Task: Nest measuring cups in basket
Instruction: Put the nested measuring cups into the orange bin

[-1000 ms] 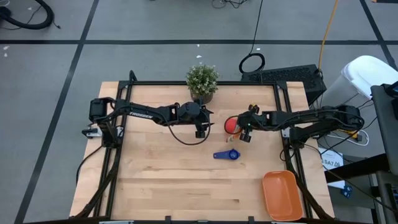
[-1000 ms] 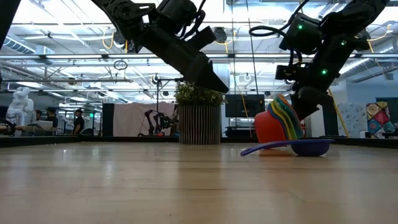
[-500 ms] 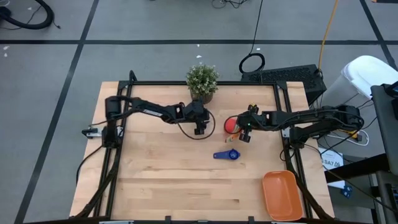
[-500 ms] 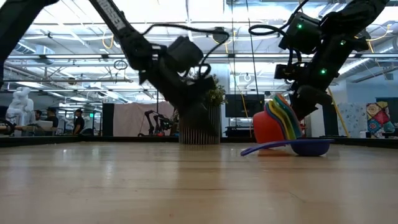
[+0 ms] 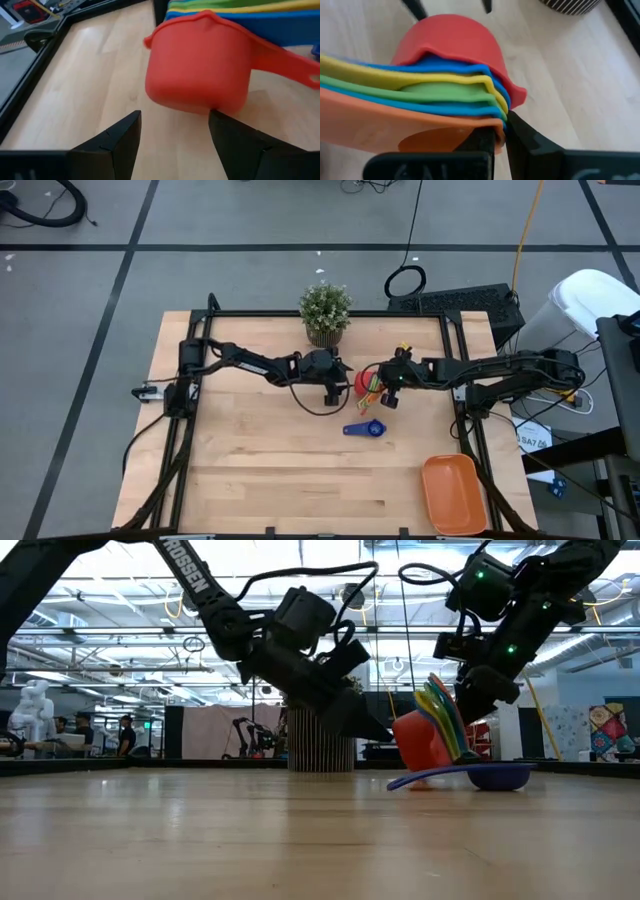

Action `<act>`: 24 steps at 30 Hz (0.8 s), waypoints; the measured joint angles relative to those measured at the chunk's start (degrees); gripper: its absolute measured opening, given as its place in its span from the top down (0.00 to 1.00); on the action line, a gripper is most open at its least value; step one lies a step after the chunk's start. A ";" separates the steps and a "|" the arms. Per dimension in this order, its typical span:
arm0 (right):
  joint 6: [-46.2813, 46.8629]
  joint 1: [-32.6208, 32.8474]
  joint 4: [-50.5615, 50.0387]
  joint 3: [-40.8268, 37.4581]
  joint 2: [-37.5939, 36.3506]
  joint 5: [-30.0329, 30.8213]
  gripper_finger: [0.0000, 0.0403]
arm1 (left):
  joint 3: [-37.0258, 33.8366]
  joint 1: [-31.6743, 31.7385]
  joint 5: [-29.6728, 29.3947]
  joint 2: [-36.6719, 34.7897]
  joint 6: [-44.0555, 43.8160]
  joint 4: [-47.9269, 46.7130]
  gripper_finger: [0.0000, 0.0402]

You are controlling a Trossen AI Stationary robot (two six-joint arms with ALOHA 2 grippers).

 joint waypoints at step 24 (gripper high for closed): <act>-0.11 5.59 -6.32 19.74 15.84 -3.20 0.79 | -0.08 -0.78 -1.71 0.24 -3.29 -2.28 0.42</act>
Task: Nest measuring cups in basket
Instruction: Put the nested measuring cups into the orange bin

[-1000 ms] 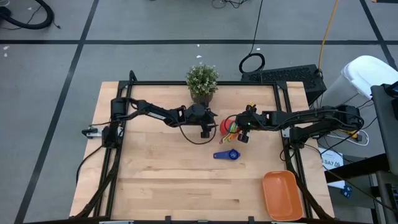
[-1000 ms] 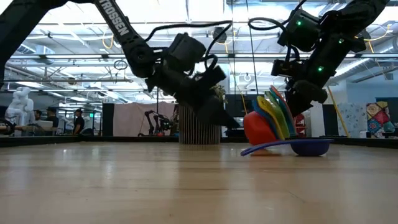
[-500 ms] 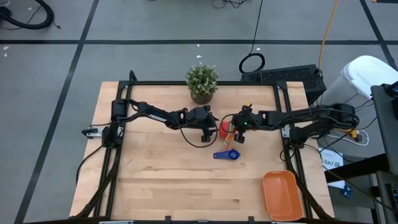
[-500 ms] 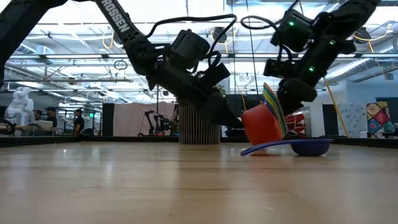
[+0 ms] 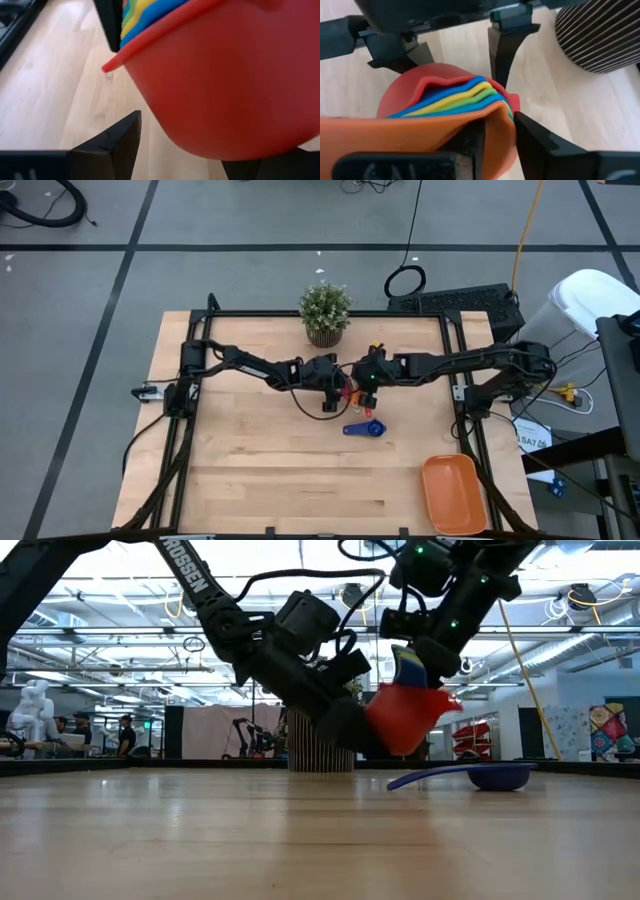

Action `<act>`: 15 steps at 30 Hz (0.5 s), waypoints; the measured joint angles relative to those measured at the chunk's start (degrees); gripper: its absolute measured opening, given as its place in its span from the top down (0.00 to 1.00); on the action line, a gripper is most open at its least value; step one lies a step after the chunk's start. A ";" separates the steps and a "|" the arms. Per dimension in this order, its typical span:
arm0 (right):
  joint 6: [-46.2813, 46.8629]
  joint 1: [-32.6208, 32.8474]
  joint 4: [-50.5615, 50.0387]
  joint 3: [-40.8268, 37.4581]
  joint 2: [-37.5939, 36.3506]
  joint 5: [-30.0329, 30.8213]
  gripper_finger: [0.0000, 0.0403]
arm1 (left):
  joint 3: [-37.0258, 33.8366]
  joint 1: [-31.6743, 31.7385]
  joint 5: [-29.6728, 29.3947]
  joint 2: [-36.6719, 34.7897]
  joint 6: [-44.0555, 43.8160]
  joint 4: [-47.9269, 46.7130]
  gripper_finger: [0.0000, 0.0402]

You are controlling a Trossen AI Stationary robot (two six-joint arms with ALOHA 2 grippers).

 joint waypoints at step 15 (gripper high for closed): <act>1.45 2.30 1.19 0.04 2.21 -2.16 0.60 | 0.00 -1.06 -4.51 0.00 -0.79 -4.85 0.42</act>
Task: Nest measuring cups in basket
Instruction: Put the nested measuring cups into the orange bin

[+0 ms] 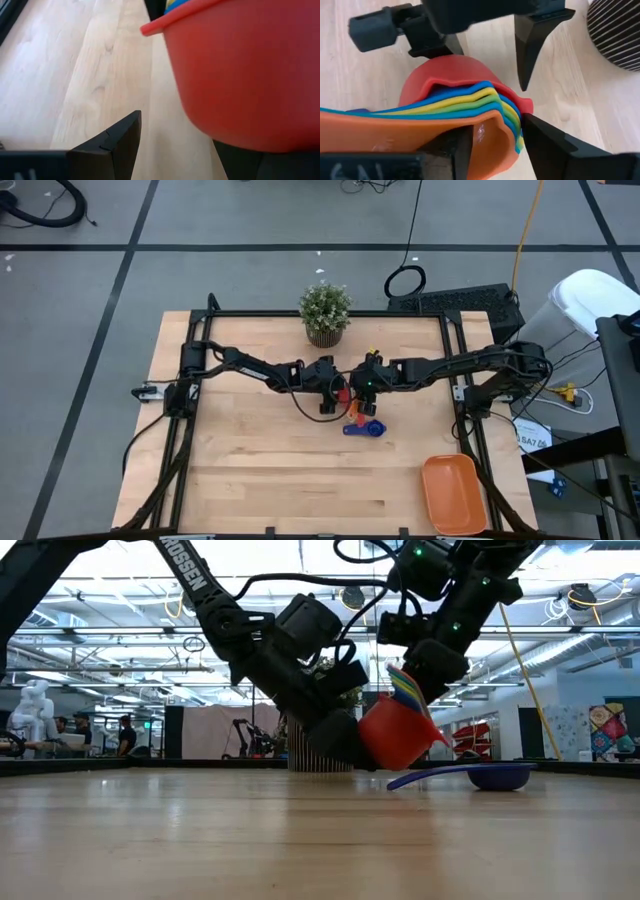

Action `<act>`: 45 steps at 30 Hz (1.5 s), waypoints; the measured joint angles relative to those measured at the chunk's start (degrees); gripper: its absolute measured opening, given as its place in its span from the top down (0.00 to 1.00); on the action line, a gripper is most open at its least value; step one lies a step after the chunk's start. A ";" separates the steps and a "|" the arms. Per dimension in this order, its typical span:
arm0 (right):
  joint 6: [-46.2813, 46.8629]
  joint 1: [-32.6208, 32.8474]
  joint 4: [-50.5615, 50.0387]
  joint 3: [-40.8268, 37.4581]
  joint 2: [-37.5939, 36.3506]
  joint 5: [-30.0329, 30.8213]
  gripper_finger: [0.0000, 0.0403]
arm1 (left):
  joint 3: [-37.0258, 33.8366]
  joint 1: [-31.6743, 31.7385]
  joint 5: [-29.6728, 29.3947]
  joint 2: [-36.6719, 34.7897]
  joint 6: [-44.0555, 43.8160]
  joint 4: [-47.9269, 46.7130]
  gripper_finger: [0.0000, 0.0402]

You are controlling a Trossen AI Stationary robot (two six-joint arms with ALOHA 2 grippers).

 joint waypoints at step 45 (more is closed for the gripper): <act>-1.69 1.90 -4.94 0.04 -8.43 4.63 0.59 | 0.34 1.94 -3.09 -11.61 -0.59 -16.08 0.42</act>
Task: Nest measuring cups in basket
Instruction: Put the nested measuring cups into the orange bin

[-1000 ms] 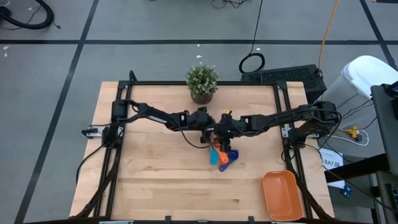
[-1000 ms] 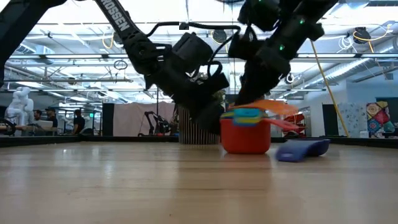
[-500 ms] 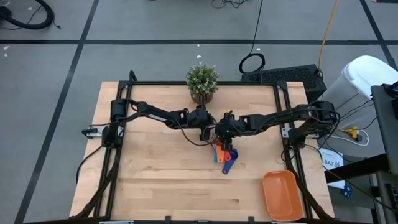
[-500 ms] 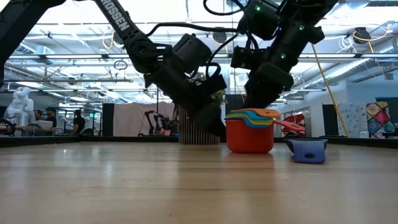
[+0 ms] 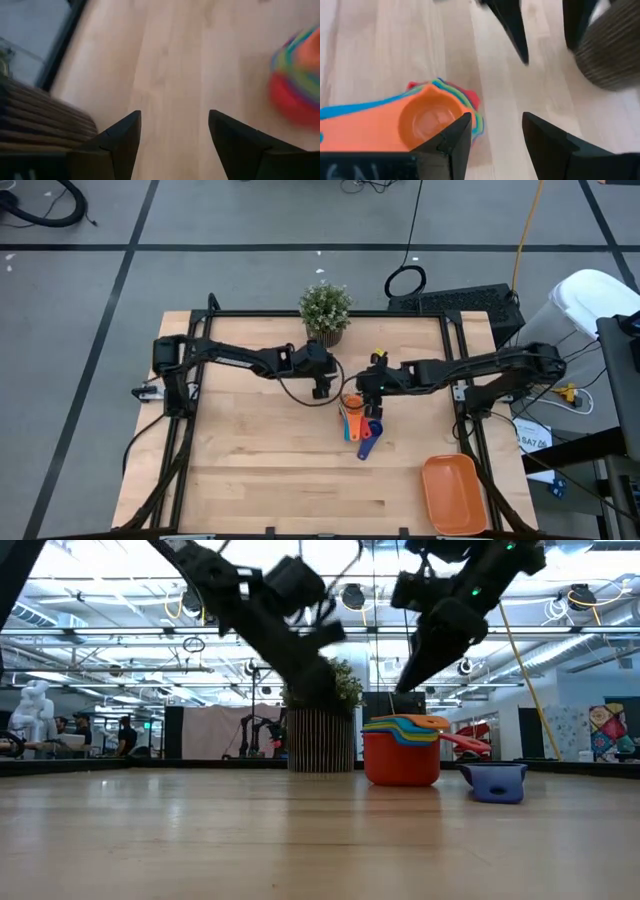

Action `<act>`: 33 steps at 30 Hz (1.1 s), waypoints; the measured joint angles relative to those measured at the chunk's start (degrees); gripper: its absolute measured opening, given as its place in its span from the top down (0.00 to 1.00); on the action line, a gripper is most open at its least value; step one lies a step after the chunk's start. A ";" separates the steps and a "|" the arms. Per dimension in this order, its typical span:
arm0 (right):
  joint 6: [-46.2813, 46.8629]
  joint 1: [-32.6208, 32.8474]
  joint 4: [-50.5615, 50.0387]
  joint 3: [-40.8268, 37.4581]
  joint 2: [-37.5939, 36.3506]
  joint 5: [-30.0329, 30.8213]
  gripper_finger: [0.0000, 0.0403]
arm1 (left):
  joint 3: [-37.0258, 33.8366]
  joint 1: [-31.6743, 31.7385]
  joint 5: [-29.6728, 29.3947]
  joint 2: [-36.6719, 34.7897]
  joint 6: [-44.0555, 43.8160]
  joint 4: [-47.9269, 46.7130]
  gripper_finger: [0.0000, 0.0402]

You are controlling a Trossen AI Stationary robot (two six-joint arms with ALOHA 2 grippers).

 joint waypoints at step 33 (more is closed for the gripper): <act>18.39 13.53 -2.58 -9.64 1.90 2.30 0.59 | -17.46 -20.95 -10.72 -14.53 -24.35 3.51 0.42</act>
